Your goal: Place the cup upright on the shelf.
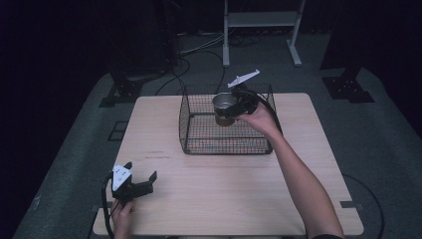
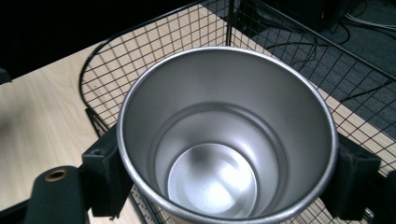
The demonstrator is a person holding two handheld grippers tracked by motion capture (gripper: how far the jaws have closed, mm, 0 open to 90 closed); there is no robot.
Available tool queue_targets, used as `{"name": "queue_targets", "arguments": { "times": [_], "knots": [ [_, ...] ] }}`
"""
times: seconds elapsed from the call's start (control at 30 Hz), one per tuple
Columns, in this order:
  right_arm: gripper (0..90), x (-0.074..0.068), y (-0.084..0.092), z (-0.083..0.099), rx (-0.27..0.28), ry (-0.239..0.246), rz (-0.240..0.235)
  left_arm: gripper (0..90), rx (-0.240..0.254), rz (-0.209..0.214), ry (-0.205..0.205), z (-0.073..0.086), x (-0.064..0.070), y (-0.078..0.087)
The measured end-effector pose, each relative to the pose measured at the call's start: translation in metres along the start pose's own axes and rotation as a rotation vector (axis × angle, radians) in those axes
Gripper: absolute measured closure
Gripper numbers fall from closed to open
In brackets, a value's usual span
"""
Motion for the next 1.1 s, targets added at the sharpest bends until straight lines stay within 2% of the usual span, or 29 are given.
{"name": "queue_targets", "arguments": {
  "times": [0.43,0.87,1.0,1.1],
  "knots": [
    [17.9,0.017,-0.033,0.018,-0.073,-0.027,0.023,0.0,-0.001,0.003,-0.007,0.000,0.001,0.000],
    [17.8,0.031,-0.051,0.030,-0.119,-0.055,0.025,0.0,0.002,0.003,-0.003,0.000,0.001,0.000],
    [17.8,0.035,-0.056,0.034,-0.143,-0.056,0.024,0.0,0.003,0.003,-0.004,0.000,0.001,0.000],
    [17.7,0.035,-0.061,0.038,-0.176,-0.037,0.051,0.0,0.005,0.002,-0.001,0.000,0.000,0.000]
  ]
}}
Point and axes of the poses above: each handheld gripper's, and its own axes: y roughly backward along the jaws, z roughly out of its underside, x roughly to its right, the point moved 8 cm from there along -y, roughly forward along the jaws, and after that the axes turned 1 degree about z, right-handed, at the moved point
